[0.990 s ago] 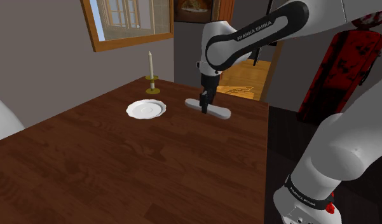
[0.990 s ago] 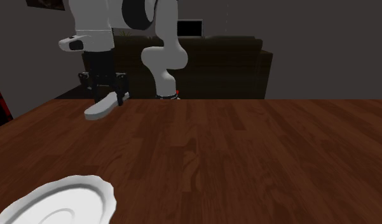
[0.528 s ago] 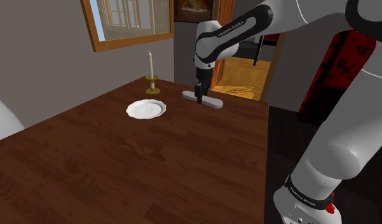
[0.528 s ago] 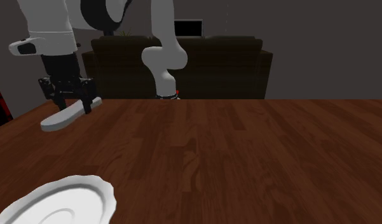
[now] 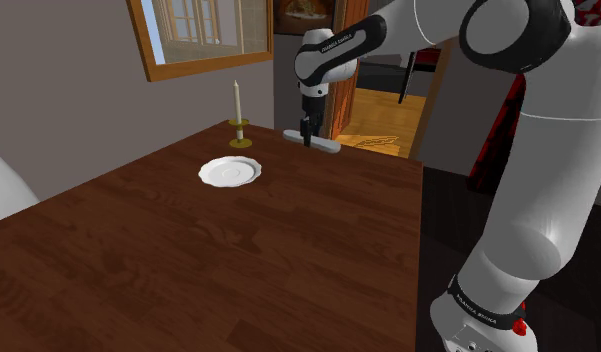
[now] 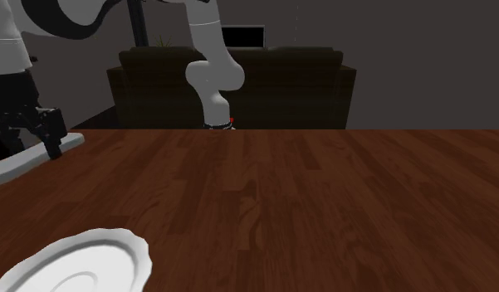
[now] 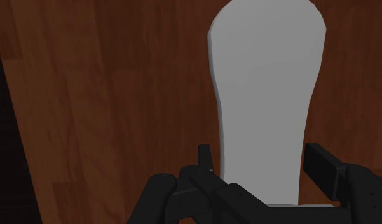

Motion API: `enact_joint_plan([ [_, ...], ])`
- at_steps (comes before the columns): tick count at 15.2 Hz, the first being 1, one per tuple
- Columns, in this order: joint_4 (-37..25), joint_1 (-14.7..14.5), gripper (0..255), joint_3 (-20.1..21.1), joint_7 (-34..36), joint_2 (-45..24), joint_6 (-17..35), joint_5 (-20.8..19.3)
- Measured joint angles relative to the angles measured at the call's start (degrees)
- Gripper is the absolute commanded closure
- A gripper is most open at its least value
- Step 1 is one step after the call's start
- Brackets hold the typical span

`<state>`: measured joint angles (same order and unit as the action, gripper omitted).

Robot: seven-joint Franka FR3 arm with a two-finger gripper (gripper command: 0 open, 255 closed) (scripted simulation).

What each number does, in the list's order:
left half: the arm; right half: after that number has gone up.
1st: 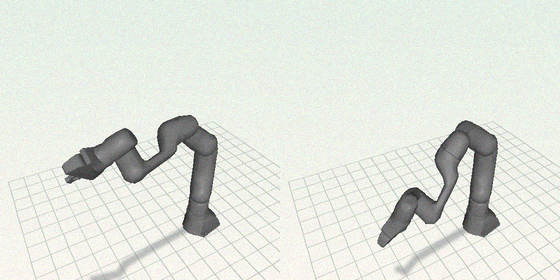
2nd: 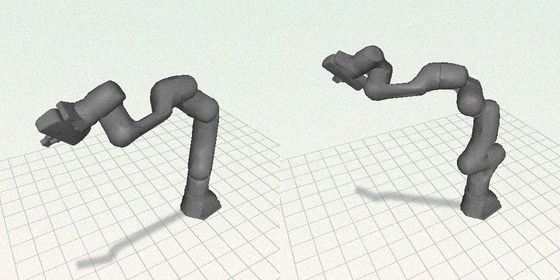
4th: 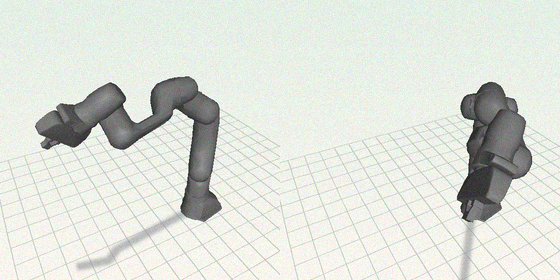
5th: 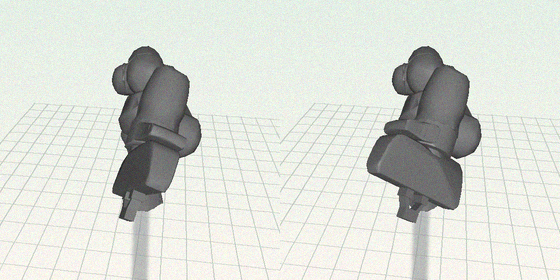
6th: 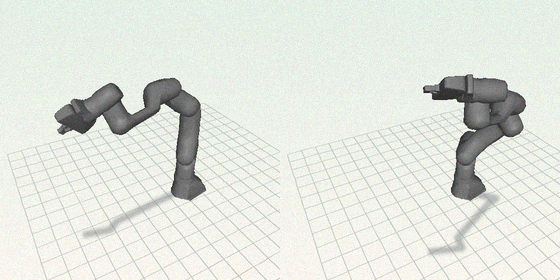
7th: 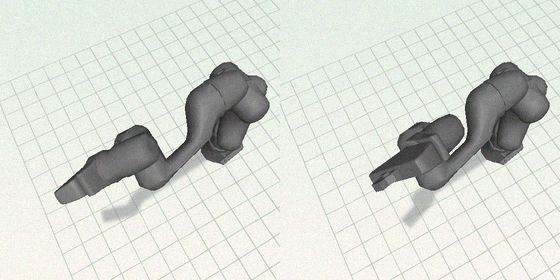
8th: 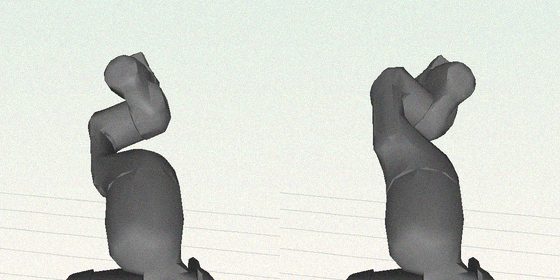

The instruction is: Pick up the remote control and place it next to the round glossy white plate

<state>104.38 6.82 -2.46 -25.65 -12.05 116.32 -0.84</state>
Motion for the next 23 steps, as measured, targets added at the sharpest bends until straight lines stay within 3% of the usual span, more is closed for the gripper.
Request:
enact_joint_plan([
  [3,-8.6,1.1,255,-0.5,-1.7,-6.3,-2.2,0.5],
  [5,-10.9,1.5,255,-0.7,-2.3,-8.3,-2.5,0.6],
  [17,-7.3,1.7,255,-0.6,-2.5,-12.2,4.9,0.8],
  [23,-6.8,1.7,255,-0.6,-2.5,-12.7,5.9,0.8],
])
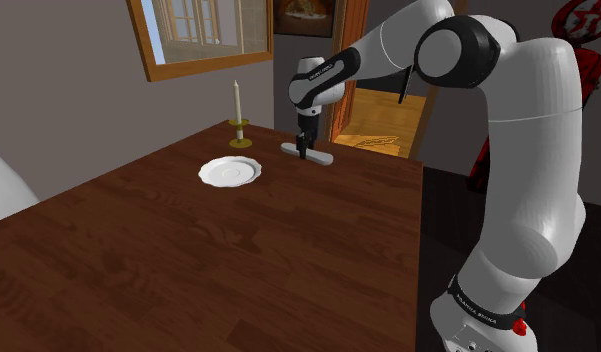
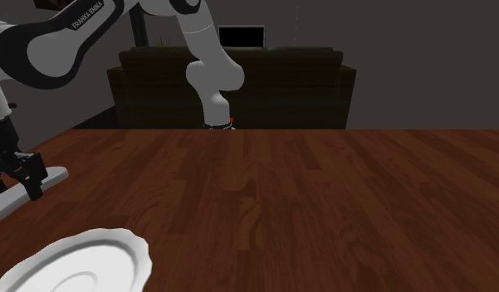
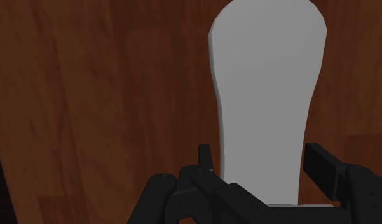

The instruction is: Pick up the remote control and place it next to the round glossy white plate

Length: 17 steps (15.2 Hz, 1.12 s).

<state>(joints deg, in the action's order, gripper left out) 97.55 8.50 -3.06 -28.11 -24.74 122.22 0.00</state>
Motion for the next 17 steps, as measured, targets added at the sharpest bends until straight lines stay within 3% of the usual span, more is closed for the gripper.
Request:
enact_joint_plan([
  [1,0.0,0.0,255,0.0,0.0,0.0,0.0,0.0],
  [2,0.0,0.0,0,0.0,0.0,0.0,0.0,0.0],
  [8,0.0,0.0,0,0.0,0.0,0.0,0.0,0.0],
  [13,-2.7,-0.1,0,-0.1,0.0,2.6,-5.2,-0.1],
  [17,-3.4,-0.1,0,0.0,0.1,2.8,-6.1,-0.1],
])
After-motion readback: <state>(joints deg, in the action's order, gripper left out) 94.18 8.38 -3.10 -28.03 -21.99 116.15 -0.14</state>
